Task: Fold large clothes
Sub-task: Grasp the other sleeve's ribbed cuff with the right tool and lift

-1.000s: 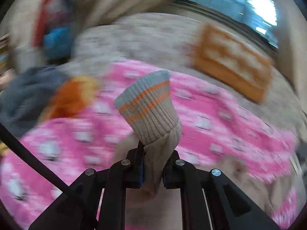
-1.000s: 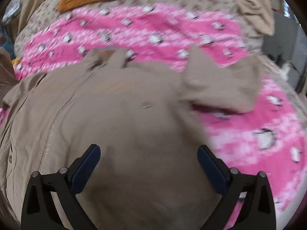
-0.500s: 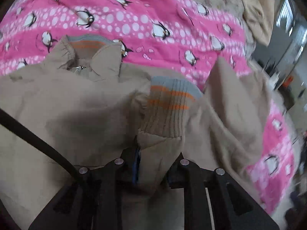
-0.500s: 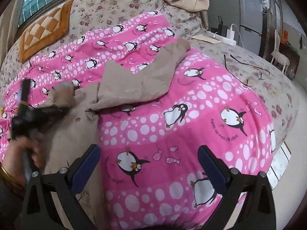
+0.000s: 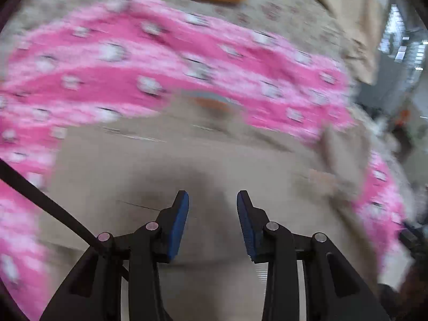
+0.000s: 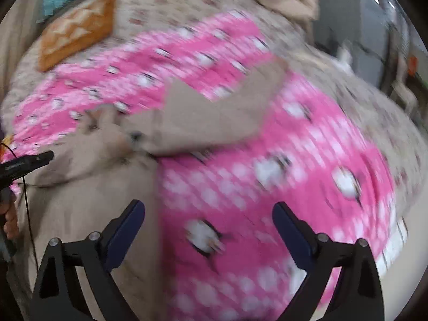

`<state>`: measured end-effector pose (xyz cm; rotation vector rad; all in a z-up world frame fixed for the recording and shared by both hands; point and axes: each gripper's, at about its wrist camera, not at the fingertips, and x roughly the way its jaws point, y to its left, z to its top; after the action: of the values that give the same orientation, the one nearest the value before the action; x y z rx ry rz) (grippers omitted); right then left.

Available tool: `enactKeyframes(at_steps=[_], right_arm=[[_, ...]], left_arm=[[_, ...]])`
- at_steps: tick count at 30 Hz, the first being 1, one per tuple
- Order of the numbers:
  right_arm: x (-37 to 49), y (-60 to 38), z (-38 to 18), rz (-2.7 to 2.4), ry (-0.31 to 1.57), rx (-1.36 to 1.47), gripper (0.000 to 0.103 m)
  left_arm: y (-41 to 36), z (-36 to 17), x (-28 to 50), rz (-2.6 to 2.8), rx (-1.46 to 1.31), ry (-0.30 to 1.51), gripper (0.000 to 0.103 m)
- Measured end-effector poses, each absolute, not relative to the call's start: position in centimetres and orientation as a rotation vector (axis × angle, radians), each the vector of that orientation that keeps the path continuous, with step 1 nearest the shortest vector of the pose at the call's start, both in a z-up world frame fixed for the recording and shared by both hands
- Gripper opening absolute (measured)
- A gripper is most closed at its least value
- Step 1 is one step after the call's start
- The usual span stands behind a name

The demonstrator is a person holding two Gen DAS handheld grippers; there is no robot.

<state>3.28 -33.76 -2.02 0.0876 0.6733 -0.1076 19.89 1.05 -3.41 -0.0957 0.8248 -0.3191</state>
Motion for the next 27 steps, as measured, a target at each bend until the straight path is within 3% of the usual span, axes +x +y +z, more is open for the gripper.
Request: enactKeyframes(at_steps=[2,4,6,8,12,14,21,23,25,26,27], right_arm=[[5.2,-30.8,-0.9,0.016,0.627,0.032,0.097],[7.9,-27.3,-0.5,0.154,0.567,0.0,0.074],[11.2,-24.8,-1.2,0.213,0.603,0.016,0.04],[15.1,-22.3,-2.6,0.239,0.661,0.038,0.028],[21.0,-21.8,-8.2,0.062,0.814,-0.06,0.018],[22.2,-24.6,-10.9,0.058,0.877,0.038,0.0],[22.0,-24.3,-9.8,0.093,0.891,0.02,0.0],[21.7,-24.6,-7.5,0.112,0.817,0.058,0.0],[21.8,-24.5,-6.9,0.091,0.758,0.023,0.023],[22.7,-24.5,-8.1,0.061,0.824,-0.019,0.041],[23.9,-24.7,-10.3,0.045,0.944,-0.054,0.046]], left_arm=[[4.1,-3.7,20.8,-0.193,-0.091,0.78,0.002],[6.2,-4.6,21.2,-0.11,-0.131,0.752,0.002],[8.3,-6.3,21.6,-0.051,-0.204,0.798,0.0],[9.0,-7.1,22.0,-0.065,-0.259,0.833,0.0],[8.8,-8.9,22.7,-0.057,-0.273,0.925,0.0],[8.3,-9.1,22.6,-0.055,-0.249,0.934,0.0],[8.0,-8.9,22.8,-0.067,-0.285,0.943,0.002],[8.2,-8.9,22.9,-0.066,-0.293,0.943,0.002],[8.2,-8.9,22.9,-0.066,-0.286,0.942,0.004],[8.3,-8.9,22.8,-0.067,-0.283,0.941,0.004],[8.4,-8.9,22.7,-0.072,-0.284,0.939,0.004]])
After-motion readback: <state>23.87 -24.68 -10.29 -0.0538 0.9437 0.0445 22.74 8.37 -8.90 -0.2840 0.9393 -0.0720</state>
